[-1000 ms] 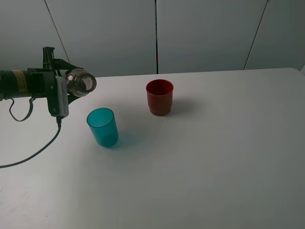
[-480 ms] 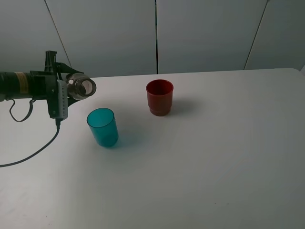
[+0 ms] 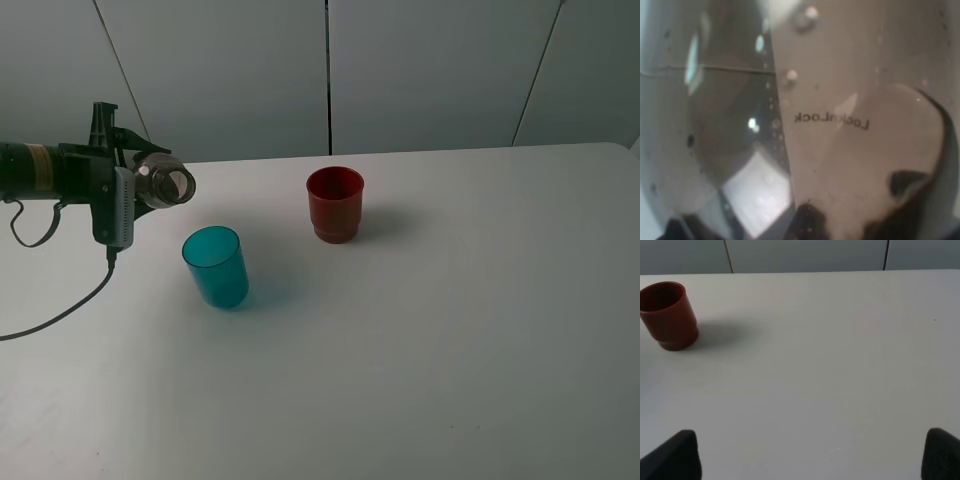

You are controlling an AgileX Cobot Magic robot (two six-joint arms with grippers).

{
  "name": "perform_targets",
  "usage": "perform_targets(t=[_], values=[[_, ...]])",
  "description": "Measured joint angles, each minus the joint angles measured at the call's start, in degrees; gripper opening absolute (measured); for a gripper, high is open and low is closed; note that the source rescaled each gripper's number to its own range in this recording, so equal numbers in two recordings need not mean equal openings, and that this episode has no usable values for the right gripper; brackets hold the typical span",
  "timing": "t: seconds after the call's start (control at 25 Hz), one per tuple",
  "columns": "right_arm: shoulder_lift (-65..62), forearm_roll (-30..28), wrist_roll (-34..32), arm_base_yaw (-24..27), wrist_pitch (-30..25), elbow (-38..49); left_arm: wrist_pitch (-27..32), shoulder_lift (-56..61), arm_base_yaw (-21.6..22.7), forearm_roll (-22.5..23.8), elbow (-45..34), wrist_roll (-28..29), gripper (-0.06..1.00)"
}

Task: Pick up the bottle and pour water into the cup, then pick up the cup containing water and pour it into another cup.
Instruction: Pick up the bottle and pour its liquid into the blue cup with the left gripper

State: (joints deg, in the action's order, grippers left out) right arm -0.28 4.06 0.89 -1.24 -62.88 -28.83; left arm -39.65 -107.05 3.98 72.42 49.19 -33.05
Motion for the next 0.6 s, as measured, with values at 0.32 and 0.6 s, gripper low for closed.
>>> perform_targets(t=[0.32,0.6], values=[[0.0,0.0,0.0,0.0,0.0,0.0,0.58,0.0,0.0,1.55,0.0,-1.13,0.02],[0.0,0.0,0.0,0.0,0.0,0.0,0.72,0.0,0.0,1.45,0.0,-4.42,0.02]])
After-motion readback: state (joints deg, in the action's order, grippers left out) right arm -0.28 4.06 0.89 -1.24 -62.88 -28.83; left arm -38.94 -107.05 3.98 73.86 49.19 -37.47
